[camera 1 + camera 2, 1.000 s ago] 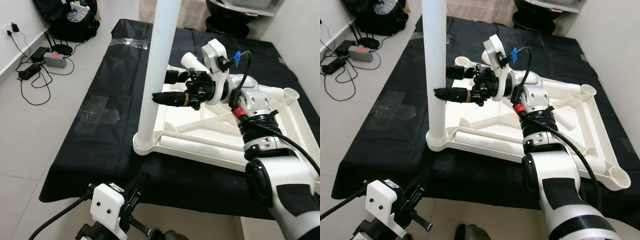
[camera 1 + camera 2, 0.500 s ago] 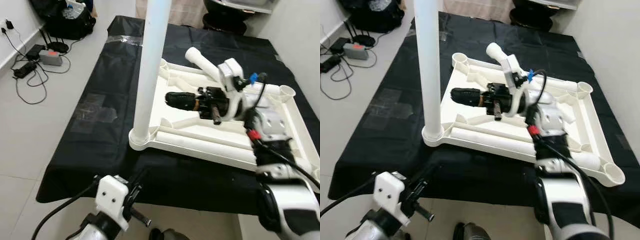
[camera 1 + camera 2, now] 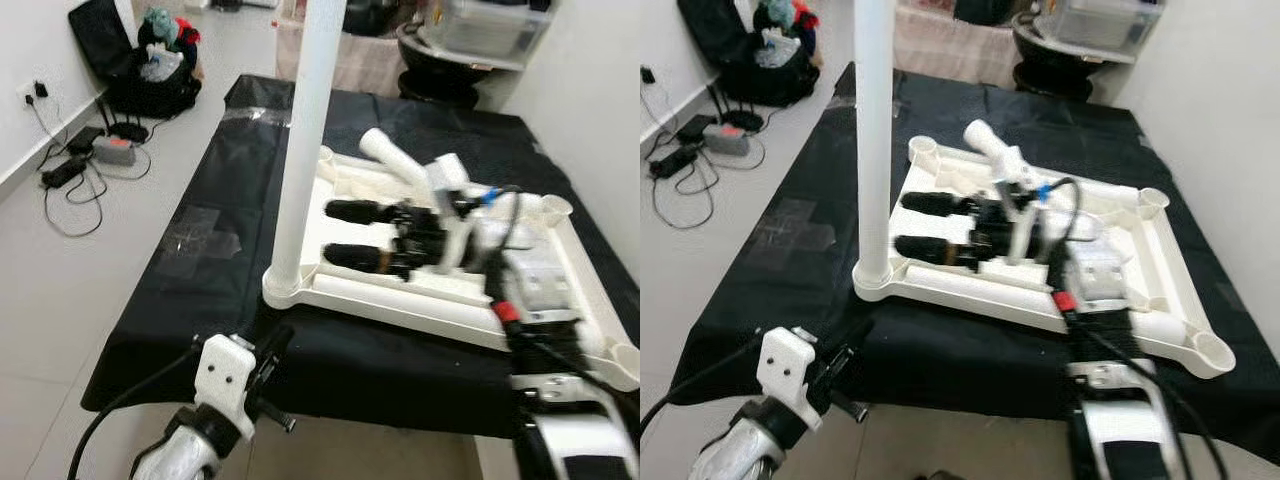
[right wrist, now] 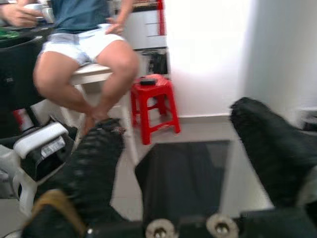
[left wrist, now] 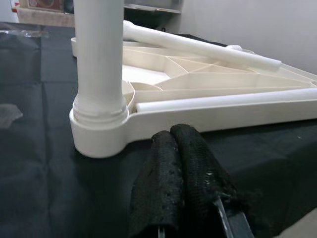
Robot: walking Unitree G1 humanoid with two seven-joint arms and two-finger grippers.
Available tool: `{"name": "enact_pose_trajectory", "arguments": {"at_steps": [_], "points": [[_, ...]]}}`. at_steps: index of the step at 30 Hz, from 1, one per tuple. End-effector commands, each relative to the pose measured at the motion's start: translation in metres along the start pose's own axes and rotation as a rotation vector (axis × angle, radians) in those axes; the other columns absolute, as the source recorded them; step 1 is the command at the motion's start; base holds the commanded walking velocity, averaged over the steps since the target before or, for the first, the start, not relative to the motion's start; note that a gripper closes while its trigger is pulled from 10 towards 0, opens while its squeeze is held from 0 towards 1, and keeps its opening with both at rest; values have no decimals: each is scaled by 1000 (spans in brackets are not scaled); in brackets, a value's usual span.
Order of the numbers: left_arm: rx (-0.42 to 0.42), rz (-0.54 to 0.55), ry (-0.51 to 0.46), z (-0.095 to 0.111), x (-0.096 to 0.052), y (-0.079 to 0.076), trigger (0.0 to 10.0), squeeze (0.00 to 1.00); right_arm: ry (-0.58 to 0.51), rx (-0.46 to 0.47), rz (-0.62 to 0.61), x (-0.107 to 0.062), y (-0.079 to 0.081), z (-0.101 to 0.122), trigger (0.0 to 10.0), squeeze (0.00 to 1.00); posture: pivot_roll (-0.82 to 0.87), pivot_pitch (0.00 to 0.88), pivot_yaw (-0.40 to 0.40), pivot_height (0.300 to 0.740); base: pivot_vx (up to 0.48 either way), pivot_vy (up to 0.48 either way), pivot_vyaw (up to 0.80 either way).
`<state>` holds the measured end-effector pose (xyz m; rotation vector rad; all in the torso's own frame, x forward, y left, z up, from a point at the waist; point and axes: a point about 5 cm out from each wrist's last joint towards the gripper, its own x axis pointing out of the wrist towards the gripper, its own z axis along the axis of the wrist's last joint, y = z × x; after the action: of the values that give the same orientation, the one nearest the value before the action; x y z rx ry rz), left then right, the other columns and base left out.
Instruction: Building children table
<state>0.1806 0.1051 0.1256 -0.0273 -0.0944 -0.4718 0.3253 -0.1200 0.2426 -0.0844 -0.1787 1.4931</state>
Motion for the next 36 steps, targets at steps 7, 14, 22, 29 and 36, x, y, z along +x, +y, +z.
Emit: {"name": "enact_pose_trajectory", "arguments": {"at_steps": [7,14,22,29,36], "points": [[-10,-10,-7,9,-12,-9,10000,0,-25,-44,-32,19,-18,6,10000,1000,100,129,-122,740,0,0,0],[-13,-10,-5,20,-25,-17,10000,0,-13,-86,-57,22,-34,21,10000,855,128,198,-116,740,0,0,0],[-20,-9,0,30,-36,-23,10000,0,126,-101,67,1,-38,28,10000,0,136,252,-120,740,0,0,0],[-26,-10,4,34,-37,-25,10000,0,171,-214,-98,9,-57,37,10000,0,130,263,-127,740,0,0,0],[-25,-7,4,34,-34,-24,10000,0,38,-191,17,22,-50,48,10000,0,121,251,-132,740,0,0,0]]}}
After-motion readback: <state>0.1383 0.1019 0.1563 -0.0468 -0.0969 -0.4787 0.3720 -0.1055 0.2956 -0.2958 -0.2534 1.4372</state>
